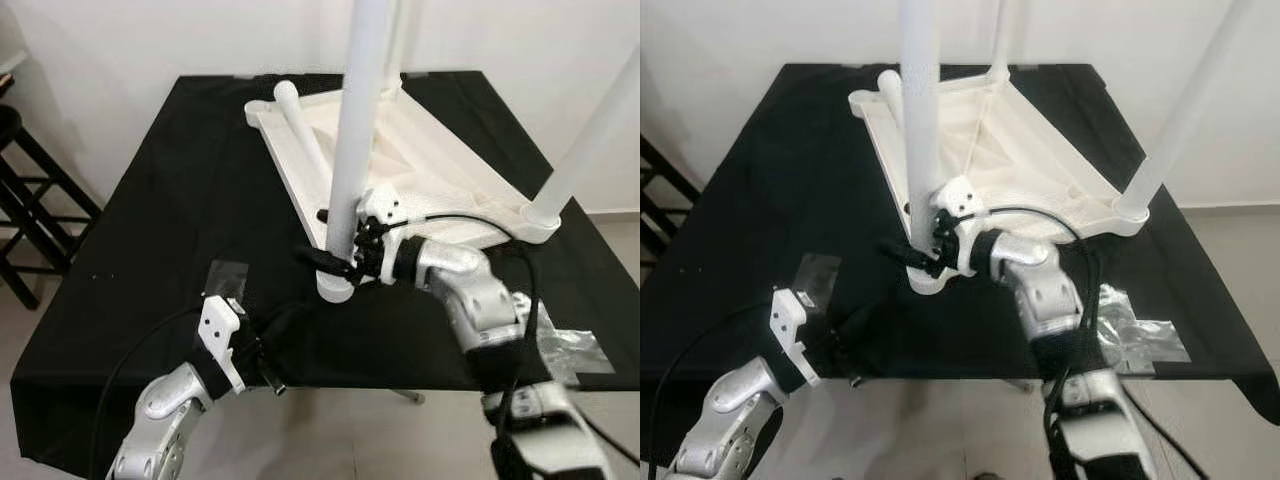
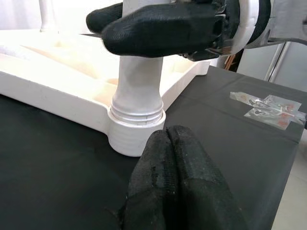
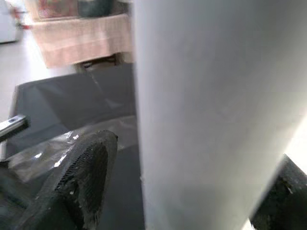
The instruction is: Building children table
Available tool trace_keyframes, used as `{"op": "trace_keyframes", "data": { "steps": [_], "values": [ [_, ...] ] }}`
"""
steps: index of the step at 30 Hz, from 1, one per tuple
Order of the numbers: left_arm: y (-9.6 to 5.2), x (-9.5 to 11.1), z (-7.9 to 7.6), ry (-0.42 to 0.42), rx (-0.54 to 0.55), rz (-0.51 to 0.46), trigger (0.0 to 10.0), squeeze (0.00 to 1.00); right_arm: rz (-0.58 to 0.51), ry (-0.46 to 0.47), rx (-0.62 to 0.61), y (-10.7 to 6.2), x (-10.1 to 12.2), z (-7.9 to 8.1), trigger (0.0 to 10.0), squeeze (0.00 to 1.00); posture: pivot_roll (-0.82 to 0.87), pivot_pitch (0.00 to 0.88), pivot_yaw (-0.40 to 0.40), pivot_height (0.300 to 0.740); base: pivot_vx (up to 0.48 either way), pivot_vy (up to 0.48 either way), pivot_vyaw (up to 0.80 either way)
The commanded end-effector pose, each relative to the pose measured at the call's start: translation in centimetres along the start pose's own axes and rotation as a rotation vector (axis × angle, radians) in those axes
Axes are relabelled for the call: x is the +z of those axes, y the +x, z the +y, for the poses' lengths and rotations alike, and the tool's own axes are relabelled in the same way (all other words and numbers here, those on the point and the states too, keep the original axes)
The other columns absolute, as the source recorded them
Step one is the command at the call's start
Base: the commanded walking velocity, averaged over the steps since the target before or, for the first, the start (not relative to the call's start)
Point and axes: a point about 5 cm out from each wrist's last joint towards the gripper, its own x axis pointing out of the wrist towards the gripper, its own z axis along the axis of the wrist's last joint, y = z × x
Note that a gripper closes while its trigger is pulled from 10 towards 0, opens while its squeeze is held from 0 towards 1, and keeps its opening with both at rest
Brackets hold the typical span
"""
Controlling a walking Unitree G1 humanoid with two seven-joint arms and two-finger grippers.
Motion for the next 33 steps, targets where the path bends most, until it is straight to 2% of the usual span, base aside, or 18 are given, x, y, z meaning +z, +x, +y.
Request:
{"op": "trace_keyframes", "data": {
  "steps": [1,2,3,4,5,12,16,21,22,23,24,25,26,27,28,29,30,33],
  "values": [
    [-0.1,-0.5,-0.2,-0.004,0.0,0.02,10.0,0.0,0.002,0.017,0.05,0.2,-0.3,-0.2,10.0,0.0,0.04,0.114,-0.003,0.74,0.0,0.0,0.0],
    [-0.1,-0.5,-0.2,-0.004,-0.001,0.021,10.0,0.0,0.005,0.027,0.062,0.2,-0.2,-0.6,9.8,0.0,0.04,0.114,-0.003,0.74,0.0,0.0,0.0],
    [-0.2,-0.5,-0.3,-0.004,-0.001,0.021,10.0,0.0,0.01,0.034,0.063,0.2,-0.2,-1.0,4.8,0.0,0.04,0.115,-0.004,0.74,0.0,0.0,0.0],
    [-0.2,-0.5,-0.3,-0.004,-0.001,0.021,10.0,0.0,0.01,0.034,0.063,0.2,-0.2,-1.0,4.8,0.0,0.04,0.115,-0.004,0.74,0.0,0.0,0.0],
    [-0.2,-0.5,-0.3,-0.004,-0.002,0.022,10.0,0.0,0.006,0.052,0.07,0.2,-0.2,-1.3,0.0,0.0,0.04,0.115,-0.003,0.74,0.0,0.0,0.0],
    [-0.2,-0.5,-0.3,-0.006,-0.002,0.023,10.0,0.0,0.0,0.072,0.08,-0.7,-0.5,-2.0,0.0,0.0,0.04,0.118,-0.003,0.74,0.0,0.0,0.0],
    [-0.2,-0.4,-0.3,-0.008,-0.003,0.022,10.0,0.0,-0.001,0.054,0.025,-1.6,-1.4,-2.2,0.0,0.0,0.03,0.126,0.001,0.74,0.0,0.0,0.0],
    [-0.2,-0.4,-0.3,-0.007,-0.004,0.022,10.0,0.0,-0.002,0.046,-0.001,-2.0,-1.7,-2.3,0.0,0.0,0.03,0.126,0.001,0.74,0.0,0.0,0.0],
    [-0.3,-0.4,-0.3,-0.007,-0.003,0.022,10.0,0.0,0.029,0.062,-0.183,-2.0,-2.8,-2.3,0.0,0.0,0.04,0.136,-0.013,0.74,0.0,0.0,0.0],
    [-0.3,-0.4,-0.3,-0.007,-0.003,0.022,10.0,0.0,0.029,0.062,-0.183,-2.0,-2.8,-2.3,0.0,0.0,0.04,0.136,-0.013,0.74,0.0,0.0,0.0],
    [-0.4,-0.3,-0.3,-0.006,-0.002,0.023,10.0,0.0,0.056,0.113,-0.599,-2.3,-4.1,-2.3,0.0,0.0,0.04,0.142,-0.01,0.74,0.0,0.0,0.0],
    [-0.5,-0.3,-0.3,-0.005,-0.002,0.024,10.0,0.0,0.095,0.151,-0.918,-3.5,-5.1,-2.1,0.0,0.0,0.04,0.142,-0.01,0.74,0.0,0.0,0.0],
    [-0.6,-0.2,-0.2,-0.005,-0.001,0.025,10.0,0.0,0.116,0.202,-0.956,-2.9,-6.4,0.6,0.0,0.0,0.05,0.15,0.006,0.74,0.0,0.0,0.0],
    [-0.6,-0.2,-0.2,-0.005,-0.001,0.025,10.0,0.0,0.116,0.202,-0.956,-2.9,-6.4,0.6,0.0,0.0,0.05,0.15,0.006,0.74,0.0,0.0,0.0],
    [-0.6,-0.2,-0.2,-0.005,0.0,0.026,10.0,0.0,0.124,0.226,-0.915,-2.2,-6.9,2.6,0.0,0.0,0.05,0.149,0.009,0.74,0.0,0.0,0.0],
    [-0.6,-0.3,-0.2,-0.005,0.0,0.028,10.0,0.0,0.106,0.247,-0.806,-1.0,-7.0,4.1,0.0,0.0,0.04,0.137,0.013,0.74,0.0,0.0,0.0],
    [-0.6,-0.3,-0.2,-0.005,-0.002,0.031,10.0,0.0,0.103,0.241,-0.763,-0.4,-6.8,4.7,0.0,0.0,0.05,0.138,0.009,0.74,0.0,0.0,0.0],
    [-0.6,-0.4,-0.3,-0.004,-0.015,0.038,10.0,0.0,0.087,0.22,-0.733,0.4,-6.1,4.6,0.0,0.0,0.06,0.136,0.001,0.74,0.0,0.0,0.0]
  ]
}}
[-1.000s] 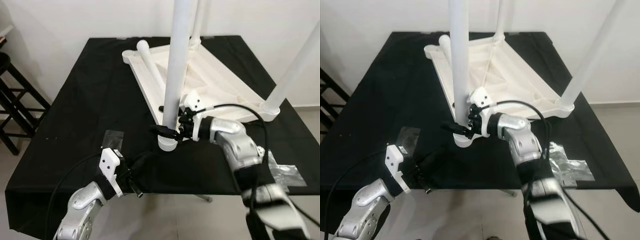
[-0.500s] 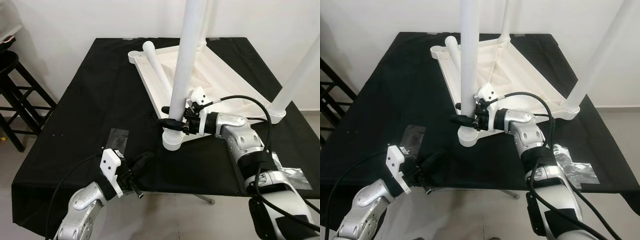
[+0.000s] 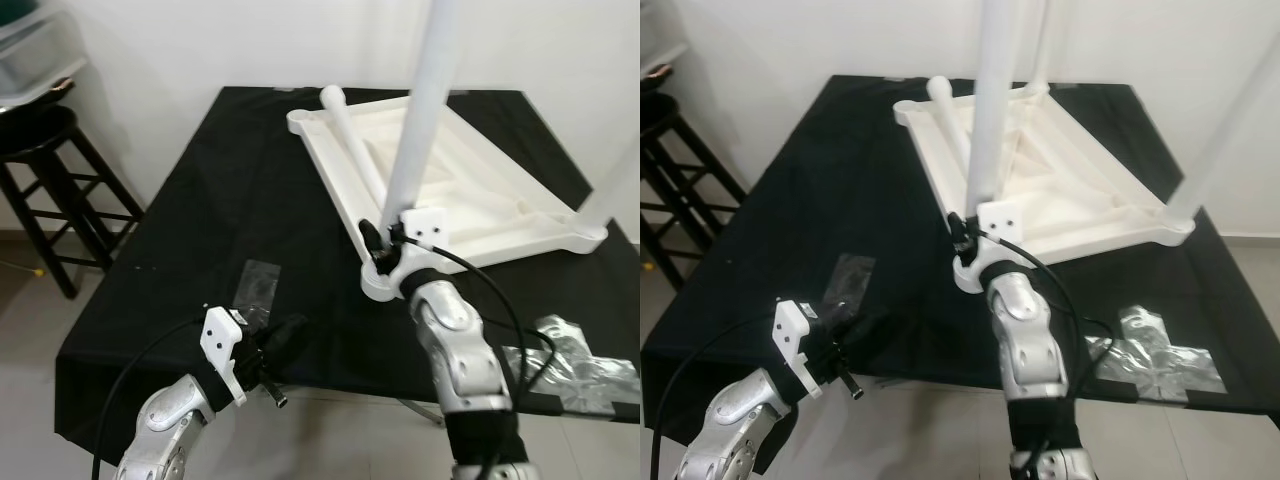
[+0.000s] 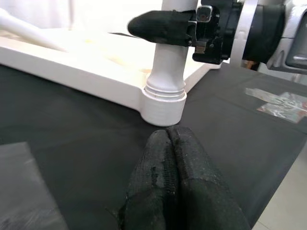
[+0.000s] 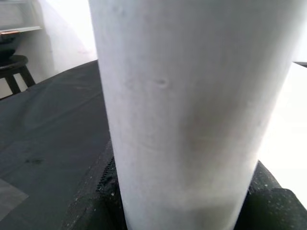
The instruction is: Building children table
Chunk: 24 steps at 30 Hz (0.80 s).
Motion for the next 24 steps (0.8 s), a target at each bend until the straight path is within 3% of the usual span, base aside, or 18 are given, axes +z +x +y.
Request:
{"op": "trace_keyframes", "data": {
  "steps": [1,4,5,9,10,13,14,15,16,18,22,24],
  "values": [
    [0.0,0.0,-0.1,0.0,-0.021,0.011,10.0,0.0,0.176,0.023,0.066,-0.2,-3.2,1.5,0.0,0.0,0.06,0.134,0.001,0.74,0.0,0.0,0.0],
    [-0.1,0.0,-0.2,-0.001,-0.014,0.008,10.0,0.0,0.176,0.03,0.058,0.0,-2.7,2.2,0.0,0.0,0.06,0.134,0.002,0.74,0.0,0.0,0.0],
    [0.0,0.0,-0.2,0.0,-0.011,0.007,10.0,0.0,0.175,0.026,0.054,0.1,-2.6,2.2,10.0,0.0,0.06,0.13,0.003,0.74,0.0,0.0,0.0],
    [0.0,0.0,-0.2,0.0,-0.01,0.007,10.0,0.0,0.167,0.037,0.046,0.1,-2.3,2.4,10.0,0.0,0.06,0.131,0.003,0.74,0.0,0.0,0.0],
    [0.0,0.0,-0.2,-0.001,-0.013,0.008,10.0,0.0,0.145,0.033,0.06,0.2,-1.7,2.3,10.0,1.0,0.06,0.129,0.003,0.74,0.0,0.0,0.0],
    [0.0,0.0,-0.2,-0.001,-0.013,0.008,10.0,0.0,0.145,0.033,0.06,0.2,-1.7,2.3,10.0,1.0,0.06,0.129,0.003,0.74,0.0,0.0,0.0],
    [0.0,-0.1,-0.3,-0.003,-0.016,0.009,10.0,0.0,0.095,0.046,0.126,0.7,-0.5,2.3,10.0,1.0,0.06,0.126,0.005,0.74,0.0,0.0,0.0],
    [0.1,-0.1,-0.3,-0.005,-0.019,0.009,10.0,0.0,0.018,0.023,0.256,1.3,1.3,1.9,10.0,0.44,0.06,0.124,0.008,0.74,0.0,0.0,0.0],
    [0.2,-0.1,-0.3,-0.005,-0.02,0.009,10.0,0.0,-0.036,-0.018,0.345,1.7,2.9,1.3,10.0,0.0,0.06,0.124,0.006,0.74,0.0,0.0,0.0],
    [0.2,-0.1,-0.3,-0.004,-0.02,0.009,10.0,0.0,-0.075,-0.065,0.435,2.1,4.4,0.3,10.0,0.0,0.06,0.124,0.006,0.74,0.0,0.0,0.0],
    [0.2,-0.1,-0.3,-0.003,-0.019,0.008,10.0,0.0,-0.081,-0.088,0.481,2.2,4.8,-0.2,10.0,0.0,0.06,0.122,0.003,0.74,0.0,0.0,0.0],
    [0.2,-0.1,-0.3,-0.003,-0.016,0.006,10.0,0.0,-0.073,-0.168,0.58,2.6,5.2,-1.5,10.0,0.0,0.06,0.12,0.002,0.74,0.0,0.0,0.0]
  ]
}}
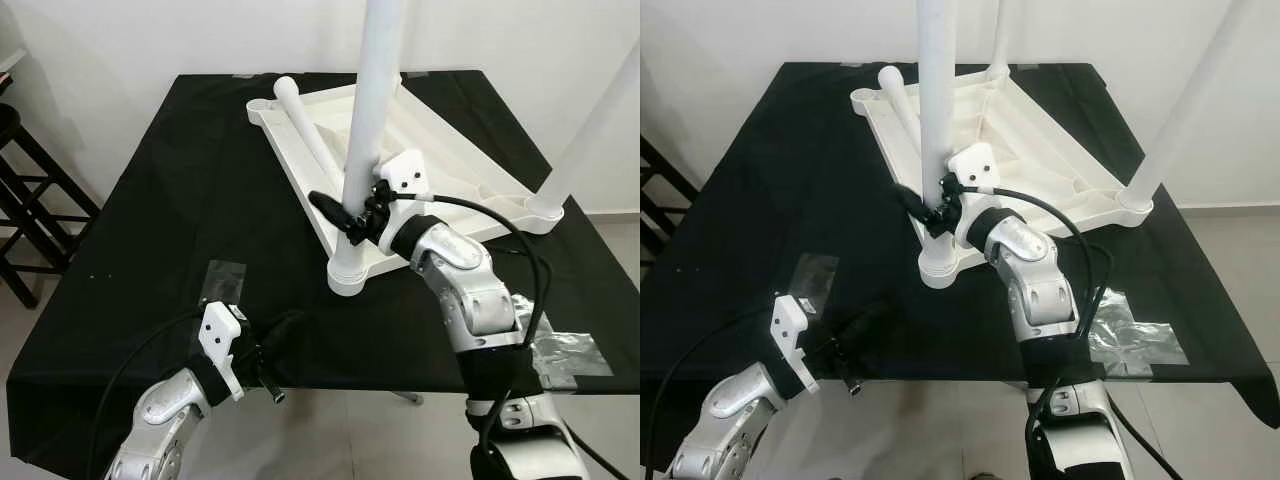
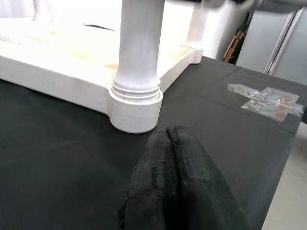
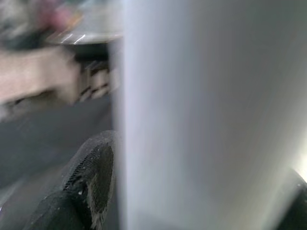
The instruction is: Building children table
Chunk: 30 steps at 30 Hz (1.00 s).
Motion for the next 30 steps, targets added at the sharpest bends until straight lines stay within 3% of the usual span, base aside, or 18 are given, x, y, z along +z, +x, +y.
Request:
{"op": "trace_keyframes", "data": {
  "steps": [1,5,6,8,9,16,26,27,28,29,30],
  "values": [
    [-0.2,-0.2,-0.1,-0.001,0.001,0.009,10.0,0.0,-0.008,-0.016,0.051,0.0,0.1,-0.3,10.0,0.0,0.06,0.12,0.002,0.74,0.0,0.0,0.0],
    [-0.2,-0.2,-0.1,0.0,0.0,0.009,10.0,0.0,0.016,-0.018,0.128,-0.2,-0.3,-1.3,10.0,0.0,0.07,0.117,0.007,0.74,0.0,0.0,0.0],
    [-0.1,-0.2,-0.1,0.001,-0.001,0.01,10.0,0.0,0.021,0.001,0.158,-0.2,-0.7,-1.7,5.3,0.0,0.07,0.116,0.007,0.74,0.0,0.0,0.0],
    [-0.1,-0.2,-0.1,0.001,-0.001,0.01,10.0,0.0,0.021,0.001,0.158,-0.2,-0.7,-1.7,5.3,0.0,0.07,0.116,0.007,0.74,0.0,0.0,0.0],
    [-0.1,-0.2,-0.1,0.001,-0.002,0.01,10.0,0.0,0.022,0.028,0.181,-0.4,-1.1,-2.1,0.0,0.0,0.07,0.116,0.009,0.74,0.0,0.0,0.0],
    [-0.2,-0.2,-0.1,0.001,-0.002,0.011,10.0,0.0,0.045,0.093,0.232,-1.4,-2.7,-3.4,0.0,0.0,0.07,0.118,0.009,0.74,0.0,0.0,0.0],
    [-0.3,-0.1,-0.1,0.0,0.0,0.009,10.0,0.0,0.083,0.085,0.138,-1.9,-4.2,-2.7,0.0,0.0,0.04,0.135,0.003,0.74,0.0,0.0,0.0],
    [-0.4,-0.1,-0.1,-0.002,0.001,0.008,10.0,0.0,0.152,0.087,0.019,-1.7,-5.7,-1.8,0.0,0.0,0.03,0.139,0.005,0.74,0.0,0.0,0.0],
    [-0.4,-0.1,-0.1,-0.002,0.001,0.008,10.0,0.0,0.152,0.087,0.019,-1.7,-5.7,-1.8,0.0,0.0,0.03,0.139,0.005,0.74,0.0,0.0,0.0],
    [-0.4,0.0,-0.1,-0.004,0.0,0.007,10.0,0.0,0.232,0.121,-0.301,-1.8,-7.8,-0.5,0.0,0.0,0.03,0.148,0.008,0.74,0.0,0.0,0.0],
    [-0.4,0.0,-0.1,-0.004,0.0,0.007,10.0,0.0,0.232,0.121,-0.301,-1.8,-7.8,-0.5,0.0,0.0,0.03,0.148,0.008,0.74,0.0,0.0,0.0]
  ]
}}
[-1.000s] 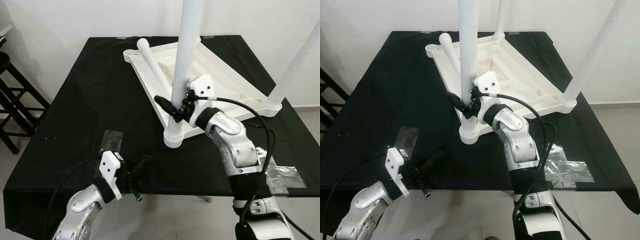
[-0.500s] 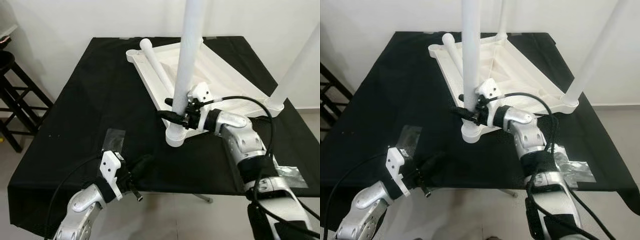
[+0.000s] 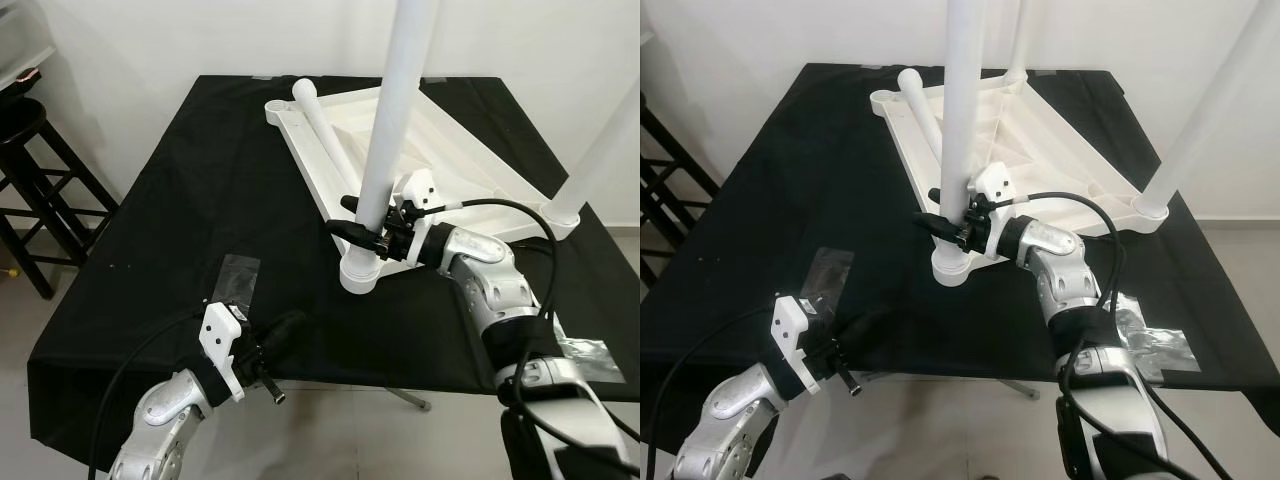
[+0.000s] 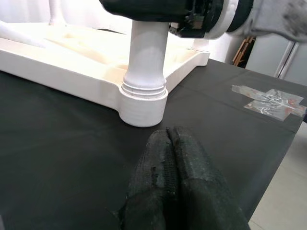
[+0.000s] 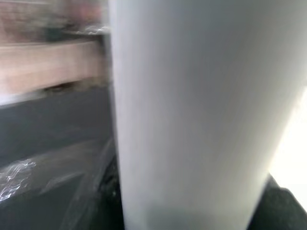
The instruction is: Building children table
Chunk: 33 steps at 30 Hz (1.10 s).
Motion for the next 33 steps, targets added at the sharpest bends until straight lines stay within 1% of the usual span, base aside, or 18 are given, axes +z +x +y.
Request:
{"op": "trace_keyframes", "data": {
  "steps": [1,2,3,5,10,11,14,15,16,17,19,20,21,22,24,25,28,33],
  "values": [
    [-0.2,0.2,0.0,0.004,-0.006,0.002,10.0,0.0,0.229,-0.007,-0.254,-1.7,-4.5,1.0,0.0,0.0,0.04,0.151,0.016,0.74,0.0,0.0,0.0],
    [-0.2,0.2,0.1,0.004,-0.007,0.004,10.0,0.0,0.221,-0.004,-0.34,-2.4,-4.7,2.8,0.0,0.0,0.04,0.15,0.018,0.74,0.0,0.0,0.0],
    [-0.2,0.2,0.2,0.005,-0.007,0.005,10.0,0.0,0.198,0.004,-0.323,-2.3,-4.4,4.2,0.0,0.0,0.02,0.146,0.03,0.74,0.0,0.0,0.0],
    [-0.1,0.2,0.2,0.002,-0.008,0.005,10.0,0.0,0.191,0.016,-0.286,-2.0,-4.4,4.6,0.0,0.0,0.02,0.142,0.025,0.74,0.0,0.0,0.0],
    [0.0,0.1,0.2,0.001,-0.018,0.006,10.0,0.0,0.201,0.029,-0.27,-1.5,-4.7,3.9,0.0,0.0,0.02,0.136,0.012,0.74,0.0,0.0,0.0],
    [0.0,0.1,0.3,0.005,-0.006,0.003,10.0,0.0,0.21,0.024,-0.247,-1.2,-4.8,4.0,6.9,0.0,0.02,0.135,0.015,0.74,0.0,0.0,0.0],
    [0.0,0.1,0.3,0.006,0.002,0.001,10.0,0.0,0.232,0.011,-0.226,-1.0,-5.0,4.1,6.9,0.0,0.02,0.135,0.015,0.74,0.0,0.0,0.0],
    [0.0,0.1,0.3,0.006,0.002,0.0,10.0,0.0,0.215,0.045,-0.197,-0.8,-4.9,4.1,10.0,0.0,0.02,0.133,0.013,0.74,0.0,0.0,0.0],
    [0.0,0.1,0.3,0.006,0.002,0.0,10.0,0.0,0.215,0.045,-0.197,-0.8,-4.9,4.1,10.0,0.0,0.02,0.133,0.013,0.74,0.0,0.0,0.0],
    [0.1,0.1,0.3,0.004,-0.001,0.001,10.0,0.0,0.207,0.046,-0.144,-0.6,-4.6,4.1,10.0,1.0,0.02,0.13,0.013,0.74,0.0,0.0,0.0],
    [0.2,0.0,0.2,0.002,-0.007,0.001,10.0,0.0,0.139,0.055,-0.046,0.2,-3.0,3.4,10.0,1.0,0.02,0.128,0.011,0.74,0.0,0.0,0.0],
    [0.2,0.0,0.2,0.002,-0.007,0.001,10.0,0.0,0.139,0.055,-0.046,0.2,-3.0,3.4,10.0,1.0,0.02,0.128,0.011,0.74,0.0,0.0,0.0],
    [0.2,0.0,0.2,0.001,-0.009,0.002,10.0,0.0,0.116,0.046,-0.039,0.3,-2.2,3.3,10.0,1.0,0.02,0.128,0.011,0.74,0.0,0.0,0.0],
    [0.2,0.0,0.2,0.0,-0.009,0.001,10.0,0.0,0.079,0.035,0.006,0.3,-1.1,3.1,10.0,0.73,0.02,0.126,0.009,0.74,0.0,0.0,0.0],
    [0.3,0.0,0.2,0.0,-0.009,0.001,10.0,0.0,0.059,0.025,0.037,0.3,-0.5,3.0,10.0,0.73,0.02,0.126,0.009,0.74,0.0,0.0,0.0],
    [0.3,-0.1,0.2,0.001,-0.008,0.0,10.0,0.0,0.02,-0.008,0.171,0.4,0.8,1.6,10.0,0.0,0.03,0.122,0.004,0.74,0.0,0.0,0.0],
    [0.4,-0.1,0.2,0.003,-0.003,-0.001,10.0,0.0,0.009,-0.052,0.313,0.4,1.8,0.0,10.0,0.0,0.03,0.119,0.003,0.74,0.0,0.0,0.0],
    [0.4,-0.2,0.3,0.003,-0.004,0.001,10.0,0.0,0.028,-0.063,0.411,0.6,2.2,-1.3,10.0,0.0,0.03,0.11,0.009,0.74,0.0,0.0,0.0]
  ]
}}
